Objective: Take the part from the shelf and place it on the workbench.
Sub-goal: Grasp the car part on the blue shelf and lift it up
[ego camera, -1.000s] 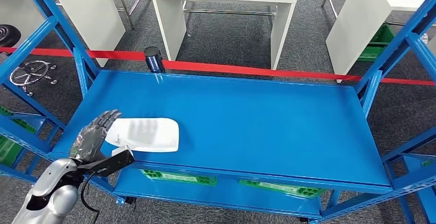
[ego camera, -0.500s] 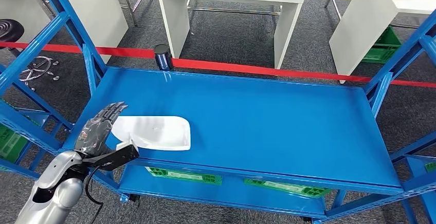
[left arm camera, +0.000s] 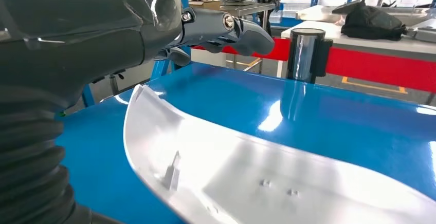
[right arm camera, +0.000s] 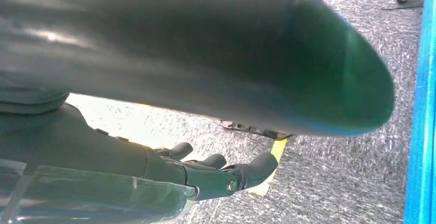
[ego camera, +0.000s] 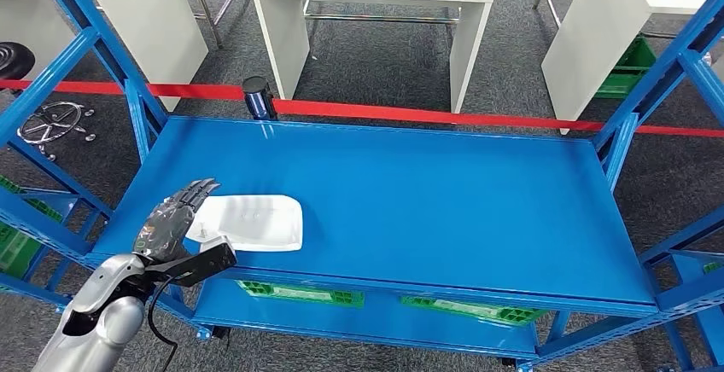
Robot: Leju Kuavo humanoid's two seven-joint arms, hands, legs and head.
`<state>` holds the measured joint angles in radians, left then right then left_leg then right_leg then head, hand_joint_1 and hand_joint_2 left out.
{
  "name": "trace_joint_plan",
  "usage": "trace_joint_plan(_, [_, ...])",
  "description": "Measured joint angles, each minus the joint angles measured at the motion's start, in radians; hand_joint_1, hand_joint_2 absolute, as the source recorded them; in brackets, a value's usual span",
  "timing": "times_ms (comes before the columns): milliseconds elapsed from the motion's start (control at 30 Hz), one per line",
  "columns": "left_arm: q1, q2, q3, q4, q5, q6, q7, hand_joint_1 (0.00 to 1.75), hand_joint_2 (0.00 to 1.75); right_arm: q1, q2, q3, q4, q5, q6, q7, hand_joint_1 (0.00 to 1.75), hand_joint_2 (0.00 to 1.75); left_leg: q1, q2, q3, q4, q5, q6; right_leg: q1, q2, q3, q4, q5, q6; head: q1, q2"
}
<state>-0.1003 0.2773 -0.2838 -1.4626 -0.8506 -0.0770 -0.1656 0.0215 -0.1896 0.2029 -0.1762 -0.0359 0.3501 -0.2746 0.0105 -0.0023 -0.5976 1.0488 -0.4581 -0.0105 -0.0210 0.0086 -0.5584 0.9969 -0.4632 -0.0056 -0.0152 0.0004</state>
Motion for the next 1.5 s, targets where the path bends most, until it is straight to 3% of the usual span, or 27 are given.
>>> trace_joint_plan(67, [-0.008, -0.002, -0.006, 0.009, 0.002, -0.003, 0.000, 0.00, 1.75, 0.000, 0.000, 0.000, 0.000, 0.000, 0.001, -0.002, 0.00, 0.00, -0.006, -0.001, 0.022, -0.048, 0.003, 0.008, 0.003, 0.000, -0.004, 0.000, 0.000, 0.009, 0.001, 0.000])
trace_joint_plan(167, [-0.019, -0.008, -0.016, 0.027, 0.002, -0.006, 0.000, 0.00, 1.75, 0.000, 0.002, 0.001, 0.000, 0.001, 0.000, -0.002, 0.00, 0.00, -0.006, 0.000, 0.029, -0.062, 0.012, 0.027, 0.000, -0.001, -0.013, 0.008, -0.005, 0.023, 0.001, 0.000])
trace_joint_plan(233, [-0.036, -0.016, -0.026, 0.044, 0.002, -0.007, 0.000, 0.00, 1.75, -0.002, 0.002, 0.002, 0.000, 0.002, -0.002, 0.001, 0.00, 0.00, -0.003, 0.001, 0.034, -0.074, 0.020, 0.040, 0.000, -0.002, -0.051, 0.087, -0.043, 0.019, 0.003, 0.000])
trace_joint_plan(300, [-0.048, -0.024, -0.038, 0.065, 0.000, -0.007, 0.000, 0.00, 1.75, -0.004, 0.002, 0.002, 0.000, 0.003, -0.004, 0.005, 0.00, 0.00, -0.007, 0.001, 0.032, -0.074, 0.022, 0.045, 0.000, -0.002, -0.120, 0.228, -0.097, 0.013, 0.003, 0.000])
trace_joint_plan(333, [-0.051, -0.028, -0.043, 0.075, -0.003, -0.007, 0.000, 0.00, 1.75, -0.004, 0.002, 0.002, 0.000, 0.003, -0.004, 0.009, 0.00, 0.00, -0.008, 0.001, 0.032, -0.073, 0.022, 0.045, 0.000, -0.002, -0.147, 0.279, -0.111, 0.015, 0.003, 0.000])
trace_joint_plan(367, [-0.054, -0.033, -0.047, 0.084, -0.005, -0.006, 0.000, 0.00, 1.75, -0.005, 0.003, 0.002, 0.000, 0.004, -0.004, 0.012, 0.00, 0.00, -0.009, 0.001, 0.031, -0.073, 0.022, 0.045, 0.000, -0.002, -0.156, 0.293, -0.109, 0.021, 0.003, 0.000])
trace_joint_plan(400, [-0.057, -0.037, -0.050, 0.091, -0.007, -0.005, 0.000, 0.00, 1.75, -0.005, 0.003, 0.003, 0.000, 0.005, -0.004, 0.015, 0.00, 0.00, -0.010, 0.000, 0.031, -0.072, 0.021, 0.045, 0.000, -0.003, -0.143, 0.263, -0.091, 0.029, 0.003, 0.000])
trace_joint_plan(467, [-0.065, -0.043, -0.056, 0.102, -0.008, -0.004, 0.000, 0.00, 1.75, -0.007, 0.003, 0.003, 0.000, 0.006, -0.004, 0.017, 0.00, 0.00, -0.010, -0.001, 0.031, -0.066, 0.018, 0.040, -0.002, -0.004, -0.078, 0.120, -0.035, 0.043, 0.004, 0.000])
trace_joint_plan(533, [-0.073, -0.047, -0.059, 0.108, -0.008, -0.004, 0.001, 0.00, 1.75, -0.010, 0.002, 0.003, 0.000, 0.006, -0.004, 0.018, 0.00, 0.00, -0.015, -0.002, 0.028, -0.058, 0.013, 0.032, -0.001, -0.003, -0.028, 0.019, 0.001, 0.036, 0.003, 0.000])
trace_joint_plan(633, [-0.077, -0.050, -0.064, 0.116, -0.008, -0.004, 0.001, 0.00, 1.75, -0.011, 0.004, 0.003, 0.000, 0.006, -0.004, 0.019, 0.00, 0.00, -0.016, -0.003, 0.025, -0.053, 0.009, 0.022, 0.001, -0.002, -0.020, 0.006, 0.009, 0.016, 0.002, 0.000])
trace_joint_plan(700, [-0.078, -0.051, -0.066, 0.120, -0.008, -0.003, 0.001, 0.00, 1.75, -0.011, 0.004, 0.004, -0.001, 0.006, -0.004, 0.020, 0.00, 0.00, -0.011, -0.002, 0.010, -0.022, -0.014, 0.011, -0.002, -0.002, -0.018, 0.004, 0.010, 0.005, 0.000, 0.000])
trace_joint_plan(800, [-0.081, -0.052, -0.067, 0.126, -0.008, -0.003, 0.001, 0.00, 1.75, -0.011, 0.005, 0.005, -0.001, 0.006, -0.004, 0.020, 0.00, 0.00, -0.005, -0.001, -0.075, 0.157, -0.102, -0.004, -0.002, -0.002, -0.017, 0.004, 0.011, -0.003, -0.003, 0.000])
trace_joint_plan(867, [-0.081, -0.053, -0.068, 0.132, -0.008, -0.002, 0.002, 0.00, 1.75, -0.010, 0.005, 0.006, -0.001, 0.006, -0.004, 0.020, 0.00, 0.00, -0.002, 0.000, -0.118, 0.242, -0.121, -0.007, -0.001, -0.002, -0.017, 0.005, 0.010, -0.004, -0.003, 0.000])
trace_joint_plan(900, [-0.082, -0.053, -0.068, 0.134, -0.009, -0.001, 0.002, 0.00, 1.75, -0.011, 0.005, 0.007, -0.001, 0.006, -0.003, 0.020, 0.00, 0.00, -0.001, 0.000, -0.113, 0.227, -0.102, -0.005, 0.000, -0.001, -0.017, 0.005, 0.010, -0.004, -0.003, 0.000])
trace_joint_plan(933, [-0.084, -0.054, -0.068, 0.136, -0.009, 0.001, 0.001, 0.00, 1.75, -0.011, 0.005, 0.008, -0.001, 0.007, -0.002, 0.020, 0.00, 0.00, -0.001, 0.000, -0.088, 0.174, -0.070, -0.002, 0.000, -0.001, -0.016, 0.005, 0.010, -0.004, -0.003, 0.000])
trace_joint_plan(1000, [-0.095, -0.055, -0.069, 0.138, -0.012, 0.005, 0.001, 0.00, 1.75, -0.011, 0.006, 0.010, -0.001, 0.007, 0.001, 0.020, 0.00, 0.00, -0.004, 0.000, -0.017, 0.028, -0.011, 0.009, 0.003, 0.001, -0.015, 0.005, 0.010, -0.003, -0.003, 0.000])
trace_joint_plan(1033, [-0.103, -0.057, -0.069, 0.139, -0.015, 0.006, 0.001, 0.11, 1.75, -0.012, 0.006, 0.010, -0.001, 0.008, 0.002, 0.020, 0.00, 0.00, -0.007, 0.000, 0.006, -0.021, 0.003, 0.013, 0.005, 0.001, -0.017, 0.005, 0.010, 0.000, -0.002, 0.000])
trace_joint_plan(1133, [-0.123, -0.063, -0.074, 0.146, -0.026, 0.006, -0.002, 1.37, 1.75, -0.013, 0.008, 0.014, -0.001, 0.008, 0.002, 0.022, 0.00, 0.00, -0.015, 0.000, 0.020, -0.053, 0.007, 0.024, 0.005, 0.000, -0.020, 0.001, 0.014, 0.015, -0.002, 0.000])
trace_joint_plan(1167, [-0.129, -0.066, -0.076, 0.150, -0.028, 0.004, -0.004, 1.70, 1.75, -0.013, 0.009, 0.016, -0.002, 0.008, 0.002, 0.024, 0.00, 0.00, -0.014, 0.000, 0.024, -0.060, 0.012, 0.030, 0.004, 0.000, -0.023, 0.003, 0.012, 0.019, -0.002, 0.000])
trace_joint_plan(1233, [-0.146, -0.073, -0.083, 0.162, -0.029, -0.001, -0.011, 1.75, 1.75, -0.015, 0.008, 0.017, -0.003, 0.008, 0.002, 0.027, 0.00, 0.00, -0.010, 0.001, 0.032, -0.075, 0.023, 0.042, 0.005, -0.001, -0.048, 0.055, -0.016, 0.019, 0.000, 0.000])
trace_joint_plan(1300, [-0.159, -0.080, -0.091, 0.181, -0.029, -0.005, -0.020, 1.75, 1.75, -0.016, 0.007, 0.017, -0.004, 0.007, 0.003, 0.030, 0.00, 0.00, -0.009, 0.001, 0.032, -0.079, 0.027, 0.047, 0.004, -0.002, -0.111, 0.184, -0.071, 0.013, 0.001, 0.000])
trace_joint_plan(1367, [-0.163, -0.083, -0.099, 0.201, -0.028, -0.005, -0.029, 1.75, 1.75, -0.016, 0.007, 0.018, -0.004, 0.005, 0.005, 0.031, 0.00, 0.00, -0.011, 0.001, 0.031, -0.078, 0.026, 0.047, 0.003, -0.002, -0.159, 0.285, -0.102, 0.017, 0.002, 0.000])
trace_joint_plan(1400, [-0.163, -0.084, -0.102, 0.208, -0.027, -0.005, -0.033, 1.75, 1.75, -0.016, 0.007, 0.018, -0.005, 0.004, 0.006, 0.031, 0.00, 0.00, -0.011, 0.001, 0.030, -0.077, 0.026, 0.047, 0.002, -0.002, -0.158, 0.282, -0.094, 0.025, 0.002, 0.000])
trace_joint_plan(1433, [-0.164, -0.085, -0.105, 0.214, -0.026, -0.005, -0.036, 1.75, 1.75, -0.017, 0.006, 0.018, -0.005, 0.003, 0.007, 0.031, 0.00, 0.00, -0.010, 0.001, 0.030, -0.075, 0.025, 0.046, 0.001, -0.002, -0.136, 0.237, -0.072, 0.034, 0.002, 0.000])
trace_joint_plan(1500, [-0.169, -0.086, -0.110, 0.221, -0.025, -0.005, -0.040, 1.75, 1.75, -0.019, 0.003, 0.018, -0.006, 0.001, 0.008, 0.030, 0.00, 0.00, -0.011, -0.001, 0.029, -0.066, 0.020, 0.039, -0.001, -0.003, -0.064, 0.095, -0.020, 0.046, 0.002, 0.000])
